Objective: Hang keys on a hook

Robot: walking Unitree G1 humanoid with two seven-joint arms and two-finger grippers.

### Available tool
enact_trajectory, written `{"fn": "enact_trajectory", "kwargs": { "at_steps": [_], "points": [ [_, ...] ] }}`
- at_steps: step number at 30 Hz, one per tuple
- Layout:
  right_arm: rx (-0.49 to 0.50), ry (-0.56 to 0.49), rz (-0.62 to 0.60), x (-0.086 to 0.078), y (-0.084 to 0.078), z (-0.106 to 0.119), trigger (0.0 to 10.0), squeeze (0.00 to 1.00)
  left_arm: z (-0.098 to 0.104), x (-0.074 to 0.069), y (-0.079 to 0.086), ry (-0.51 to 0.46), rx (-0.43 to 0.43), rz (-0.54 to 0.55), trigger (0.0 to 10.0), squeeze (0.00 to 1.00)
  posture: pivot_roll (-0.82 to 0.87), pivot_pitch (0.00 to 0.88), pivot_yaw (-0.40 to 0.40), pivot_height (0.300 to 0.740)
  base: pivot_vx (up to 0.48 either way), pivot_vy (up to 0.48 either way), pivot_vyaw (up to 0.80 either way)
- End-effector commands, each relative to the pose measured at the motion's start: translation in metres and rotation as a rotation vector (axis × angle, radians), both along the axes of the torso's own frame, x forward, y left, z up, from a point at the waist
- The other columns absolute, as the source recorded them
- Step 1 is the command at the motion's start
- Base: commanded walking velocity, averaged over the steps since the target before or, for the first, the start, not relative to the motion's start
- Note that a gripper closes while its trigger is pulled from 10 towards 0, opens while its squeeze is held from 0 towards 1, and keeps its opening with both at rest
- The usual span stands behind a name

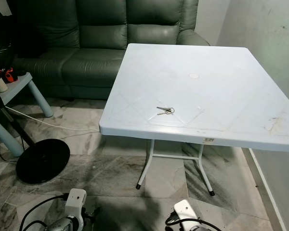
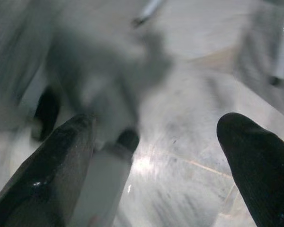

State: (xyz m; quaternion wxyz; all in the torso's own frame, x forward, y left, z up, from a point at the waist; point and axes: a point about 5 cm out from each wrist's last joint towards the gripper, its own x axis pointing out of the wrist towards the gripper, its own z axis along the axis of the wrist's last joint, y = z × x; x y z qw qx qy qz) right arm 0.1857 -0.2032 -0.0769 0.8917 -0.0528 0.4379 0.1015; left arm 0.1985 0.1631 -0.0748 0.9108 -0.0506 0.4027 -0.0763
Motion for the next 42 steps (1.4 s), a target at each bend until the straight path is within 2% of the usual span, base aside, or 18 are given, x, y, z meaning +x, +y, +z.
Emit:
{"fn": "enact_trajectory", "kwargs": {
  "at_steps": [1,5,10,15,18,20,25,28,30,35,38,42],
  "points": [
    [0.028,-0.037,-0.104,0.006,0.000,0.003,10.0,0.00,0.004,0.006,0.007,-0.022,0.007,0.049,10.0,0.00,-0.06,0.014,0.009,0.740,0.000,0.000,0.00],
    [0.031,-0.059,-0.197,0.000,0.006,-0.001,10.0,0.00,0.003,0.005,0.013,-0.024,0.011,0.127,10.0,0.00,-0.09,0.010,0.033,0.740,0.000,0.000,0.00],
    [0.046,-0.043,-0.258,-0.009,0.009,-0.006,10.0,0.00,0.002,0.002,0.013,-0.021,-0.006,0.150,10.0,0.00,-0.12,0.000,0.049,0.740,0.000,0.000,0.00],
    [0.061,-0.073,-0.321,-0.012,0.005,-0.006,10.0,0.00,0.006,0.007,0.009,-0.069,-0.049,0.168,10.0,0.00,-0.13,0.000,0.047,0.740,0.000,0.000,0.00],
    [0.065,-0.072,-0.325,-0.015,0.002,-0.006,10.0,0.00,0.008,0.010,0.010,-0.088,-0.070,0.228,10.0,0.00,-0.14,0.000,0.035,0.740,0.000,0.000,0.00],
    [0.057,-0.069,-0.315,-0.017,0.002,-0.007,10.0,0.00,0.008,0.010,0.008,-0.092,-0.082,0.228,10.0,0.00,-0.15,0.002,0.036,0.740,0.000,0.000,0.00],
    [0.021,-0.072,-0.269,-0.016,0.001,-0.006,10.0,0.00,0.007,0.010,0.001,-0.080,-0.044,0.151,10.0,0.00,-0.16,0.010,0.042,0.740,0.000,0.000,0.00],
    [0.005,-0.082,-0.221,-0.014,0.003,-0.005,10.0,0.00,0.009,0.014,-0.002,-0.086,-0.099,0.157,10.0,0.00,-0.16,0.013,0.044,0.740,0.000,0.000,0.00],
    [0.000,-0.089,-0.220,-0.013,0.003,-0.005,10.0,0.00,0.010,0.015,-0.003,-0.102,-0.079,0.112,10.0,0.00,-0.16,0.015,0.047,0.740,0.000,0.000,0.00],
    [0.005,-0.126,-0.215,-0.008,0.005,-0.001,10.0,0.00,0.014,0.017,-0.002,-0.145,-0.076,0.083,10.0,0.00,-0.15,0.026,0.049,0.740,0.000,0.000,0.00],
    [0.041,-0.183,-0.206,0.000,0.008,0.004,10.0,0.00,0.018,0.022,-0.001,-0.195,-0.085,0.083,10.0,0.00,-0.13,0.032,0.050,0.740,0.000,0.000,0.00],
    [0.088,-0.313,-0.173,0.014,0.013,0.017,10.0,0.00,0.028,0.029,0.000,-0.301,-0.115,0.080,10.0,0.00,-0.09,0.053,0.027,0.740,0.000,0.000,0.00]
  ]
}}
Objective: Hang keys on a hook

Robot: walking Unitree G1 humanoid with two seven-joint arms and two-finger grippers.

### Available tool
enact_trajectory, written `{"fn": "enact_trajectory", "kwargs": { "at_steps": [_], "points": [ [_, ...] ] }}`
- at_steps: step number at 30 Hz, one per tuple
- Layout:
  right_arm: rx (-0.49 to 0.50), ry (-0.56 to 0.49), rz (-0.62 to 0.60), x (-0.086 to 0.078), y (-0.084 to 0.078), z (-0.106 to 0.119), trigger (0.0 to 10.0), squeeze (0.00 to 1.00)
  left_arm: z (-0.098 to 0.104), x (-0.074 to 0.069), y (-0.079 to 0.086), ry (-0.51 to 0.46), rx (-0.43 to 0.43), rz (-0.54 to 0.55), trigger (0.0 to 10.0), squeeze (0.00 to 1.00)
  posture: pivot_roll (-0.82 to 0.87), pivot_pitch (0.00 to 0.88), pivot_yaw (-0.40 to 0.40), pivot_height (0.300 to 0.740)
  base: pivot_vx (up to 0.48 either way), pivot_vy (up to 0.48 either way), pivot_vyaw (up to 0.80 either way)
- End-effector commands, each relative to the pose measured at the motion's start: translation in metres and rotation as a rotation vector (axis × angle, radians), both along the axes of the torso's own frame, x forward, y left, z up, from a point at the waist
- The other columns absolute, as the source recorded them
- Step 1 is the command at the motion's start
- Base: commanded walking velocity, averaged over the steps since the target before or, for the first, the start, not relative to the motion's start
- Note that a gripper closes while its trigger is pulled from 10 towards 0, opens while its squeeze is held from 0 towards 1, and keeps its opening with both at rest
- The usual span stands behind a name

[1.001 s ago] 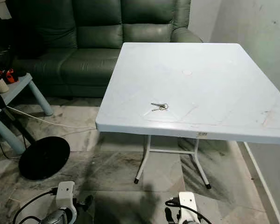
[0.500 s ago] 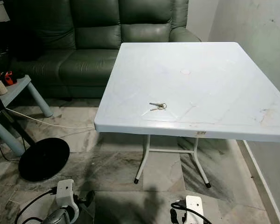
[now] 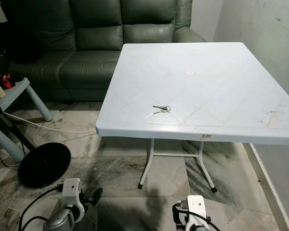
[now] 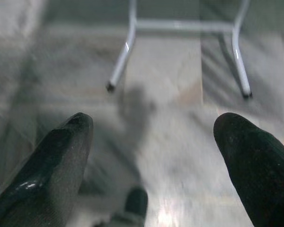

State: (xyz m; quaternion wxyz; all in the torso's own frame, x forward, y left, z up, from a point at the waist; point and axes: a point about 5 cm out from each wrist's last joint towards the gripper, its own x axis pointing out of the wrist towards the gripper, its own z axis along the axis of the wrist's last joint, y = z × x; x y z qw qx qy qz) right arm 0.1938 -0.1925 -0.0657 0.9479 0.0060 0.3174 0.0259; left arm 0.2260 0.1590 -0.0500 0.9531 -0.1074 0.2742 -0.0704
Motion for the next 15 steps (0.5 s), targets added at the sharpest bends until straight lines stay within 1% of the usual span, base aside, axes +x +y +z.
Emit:
{"fn": "enact_trajectory", "kwargs": {
  "at_steps": [1,2,4,5,7,8,11,12,13,14,15],
  "points": [
    [0.013,-0.068,0.022,0.008,0.003,0.007,10.0,0.00,0.004,0.002,0.004,-0.048,0.000,0.006,10.0,0.00,-0.09,0.054,0.025,0.740,0.000,0.000,0.00],
    [0.015,-0.077,0.027,0.008,0.004,0.008,10.0,0.00,0.005,0.002,0.004,-0.052,0.000,0.006,10.0,0.00,-0.09,0.054,0.025,0.740,0.000,0.000,0.00],
    [0.007,-0.155,0.068,0.018,0.007,0.017,10.0,0.00,0.011,0.007,0.003,-0.106,-0.002,0.011,10.0,0.00,-0.07,0.064,0.017,0.740,0.000,0.000,0.00],
    [0.007,-0.155,0.068,0.018,0.007,0.017,10.0,0.00,0.011,0.007,0.003,-0.106,-0.002,0.011,10.0,0.00,-0.07,0.064,0.017,0.740,0.000,0.000,0.00],
    [0.037,-0.220,0.060,0.028,0.007,0.027,10.0,0.00,0.018,0.012,0.002,-0.165,-0.013,0.003,10.0,0.00,-0.06,0.067,0.012,0.740,0.000,0.000,0.00],
    [0.042,-0.279,0.075,0.036,0.008,0.035,10.0,0.00,0.026,0.017,0.000,-0.217,-0.023,0.001,10.0,0.00,-0.05,0.066,0.008,0.740,0.000,0.000,0.00],
    [0.048,-0.320,0.084,0.041,0.010,0.041,10.0,0.00,0.031,0.020,-0.001,-0.257,-0.030,-0.003,10.0,0.00,-0.05,0.066,0.007,0.740,0.000,0.000,0.00],
    [0.054,-0.364,0.088,0.047,0.011,0.048,10.0,0.00,0.037,0.022,-0.003,-0.293,-0.043,-0.010,10.0,0.00,-0.05,0.062,0.005,0.740,0.000,0.000,0.00],
    [0.058,-0.420,0.093,0.054,0.013,0.058,10.0,0.00,0.046,0.027,-0.005,-0.345,-0.035,-0.022,10.0,0.00,-0.05,0.060,0.004,0.740,0.000,0.000,0.00],
    [0.073,-0.471,0.093,0.059,0.015,0.067,10.0,0.00,0.055,0.032,-0.007,-0.387,-0.048,-0.027,10.0,0.00,-0.04,0.056,0.002,0.740,0.000,0.000,0.00],
    [0.073,-0.471,0.093,0.059,0.015,0.067,10.0,0.00,0.055,0.032,-0.007,-0.387,-0.048,-0.027,10.0,0.00,-0.04,0.056,0.002,0.740,0.000,0.000,0.00]
  ]
}}
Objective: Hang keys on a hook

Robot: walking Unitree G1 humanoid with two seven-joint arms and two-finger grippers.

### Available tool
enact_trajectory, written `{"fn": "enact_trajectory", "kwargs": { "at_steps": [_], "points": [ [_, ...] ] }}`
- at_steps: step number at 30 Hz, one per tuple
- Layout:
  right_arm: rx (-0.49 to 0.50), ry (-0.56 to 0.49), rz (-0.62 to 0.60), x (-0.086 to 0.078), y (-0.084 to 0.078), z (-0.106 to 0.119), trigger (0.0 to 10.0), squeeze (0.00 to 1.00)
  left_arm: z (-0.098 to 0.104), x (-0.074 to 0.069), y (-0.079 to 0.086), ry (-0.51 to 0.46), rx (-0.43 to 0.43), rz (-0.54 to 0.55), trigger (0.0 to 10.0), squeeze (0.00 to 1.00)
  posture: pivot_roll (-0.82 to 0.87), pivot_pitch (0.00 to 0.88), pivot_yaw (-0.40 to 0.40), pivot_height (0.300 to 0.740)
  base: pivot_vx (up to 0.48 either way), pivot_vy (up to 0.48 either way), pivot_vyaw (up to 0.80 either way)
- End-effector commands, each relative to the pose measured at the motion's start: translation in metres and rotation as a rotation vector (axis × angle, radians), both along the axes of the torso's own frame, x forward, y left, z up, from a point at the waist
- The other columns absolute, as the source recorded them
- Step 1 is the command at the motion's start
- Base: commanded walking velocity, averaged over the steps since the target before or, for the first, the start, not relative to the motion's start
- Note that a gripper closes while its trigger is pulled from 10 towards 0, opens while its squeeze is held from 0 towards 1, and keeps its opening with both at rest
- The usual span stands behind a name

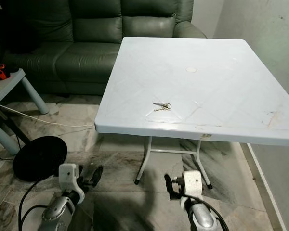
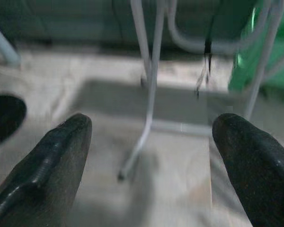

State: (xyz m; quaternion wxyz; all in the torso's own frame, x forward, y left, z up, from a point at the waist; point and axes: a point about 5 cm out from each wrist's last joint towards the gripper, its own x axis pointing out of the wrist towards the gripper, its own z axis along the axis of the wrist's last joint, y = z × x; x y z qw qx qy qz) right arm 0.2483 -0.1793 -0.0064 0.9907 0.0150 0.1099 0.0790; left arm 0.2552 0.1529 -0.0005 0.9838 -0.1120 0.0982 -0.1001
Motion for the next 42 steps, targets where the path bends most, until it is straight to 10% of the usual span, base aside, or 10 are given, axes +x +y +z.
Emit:
{"fn": "enact_trajectory", "kwargs": {
  "at_steps": [1,14,25,42],
  "points": [
    [0.024,-0.089,0.007,0.009,0.004,0.016,10.0,0.00,0.014,0.007,-0.003,-0.062,-0.012,-0.022,10.0,0.00,-0.04,0.056,0.000,0.740,0.000,0.000,0.00],
    [0.098,-0.353,0.042,0.034,0.018,0.091,10.0,0.00,0.083,0.035,-0.014,-0.269,0.017,-0.030,10.0,0.00,-0.03,0.046,-0.002,0.740,0.000,0.000,0.00],
    [-0.014,-0.234,-0.050,0.042,0.022,0.090,10.0,0.00,0.084,0.034,-0.004,-0.147,0.037,0.111,10.0,0.00,-0.02,0.054,-0.006,0.740,0.000,0.000,0.00],
    [0.033,-0.357,-0.017,0.036,0.024,0.120,10.0,0.00,0.113,0.032,-0.001,-0.193,0.048,0.141,10.0,0.00,-0.01,0.065,-0.001,0.740,0.000,0.000,0.00]
  ]
}}
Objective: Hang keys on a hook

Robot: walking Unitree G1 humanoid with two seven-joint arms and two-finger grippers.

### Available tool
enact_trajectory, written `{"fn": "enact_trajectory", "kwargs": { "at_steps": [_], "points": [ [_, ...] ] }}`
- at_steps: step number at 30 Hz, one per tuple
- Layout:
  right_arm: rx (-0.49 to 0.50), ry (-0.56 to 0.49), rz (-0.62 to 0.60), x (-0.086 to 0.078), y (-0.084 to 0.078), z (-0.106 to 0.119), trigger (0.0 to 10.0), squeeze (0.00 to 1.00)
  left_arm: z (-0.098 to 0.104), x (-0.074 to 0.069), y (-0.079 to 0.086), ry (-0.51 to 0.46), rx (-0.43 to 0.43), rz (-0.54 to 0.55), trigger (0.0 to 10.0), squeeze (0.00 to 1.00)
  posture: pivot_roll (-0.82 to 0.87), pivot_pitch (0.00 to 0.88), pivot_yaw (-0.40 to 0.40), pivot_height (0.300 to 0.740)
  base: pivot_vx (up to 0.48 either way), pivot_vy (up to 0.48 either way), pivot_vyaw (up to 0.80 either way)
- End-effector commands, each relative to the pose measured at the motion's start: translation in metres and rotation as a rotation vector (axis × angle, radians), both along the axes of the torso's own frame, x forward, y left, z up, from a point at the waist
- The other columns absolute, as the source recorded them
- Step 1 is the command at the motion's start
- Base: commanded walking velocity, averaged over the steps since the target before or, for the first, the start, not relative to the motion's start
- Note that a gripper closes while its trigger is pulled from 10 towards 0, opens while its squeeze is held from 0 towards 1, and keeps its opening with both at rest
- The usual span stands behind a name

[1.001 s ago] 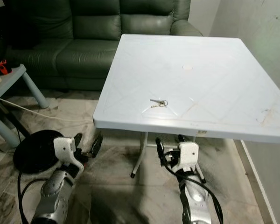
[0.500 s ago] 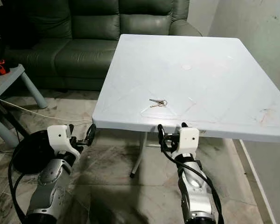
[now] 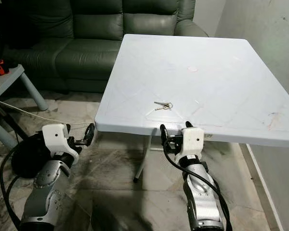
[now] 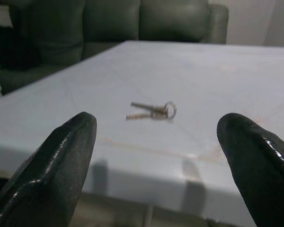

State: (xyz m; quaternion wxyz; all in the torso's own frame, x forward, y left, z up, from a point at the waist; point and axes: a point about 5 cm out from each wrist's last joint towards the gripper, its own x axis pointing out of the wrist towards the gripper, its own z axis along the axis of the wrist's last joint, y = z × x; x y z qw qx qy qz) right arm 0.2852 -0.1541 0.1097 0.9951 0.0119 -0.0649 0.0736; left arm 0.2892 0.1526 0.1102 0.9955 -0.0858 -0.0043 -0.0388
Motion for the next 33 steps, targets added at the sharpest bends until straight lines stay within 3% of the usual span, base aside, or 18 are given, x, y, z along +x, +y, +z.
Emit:
{"fn": "enact_trajectory", "kwargs": {
  "at_steps": [1,9,33],
  "points": [
    [0.014,-0.012,0.000,-0.0018,-0.0017,0.0052,10.0,0.00,0.0025,-0.0024,-0.0007,0.004,-0.009,0.000,10.0,0.00,-0.01,0.065,-0.001,0.740,0.000,0.000,0.00],
    [0.016,-0.009,-0.004,-0.0046,-0.0043,0.0073,10.0,0.00,0.0007,-0.0060,-0.0028,0.025,-0.048,-0.014,10.0,0.00,-0.02,0.072,-0.001,0.740,0.075,0.000,0.00],
    [0.017,0.001,0.022,-0.0062,-0.0042,0.0091,10.0,0.00,0.0029,-0.0051,-0.0066,0.033,-0.021,-0.024,10.0,0.00,-0.01,0.084,-0.003,0.740,0.310,0.286,0.00]
  ]
}}
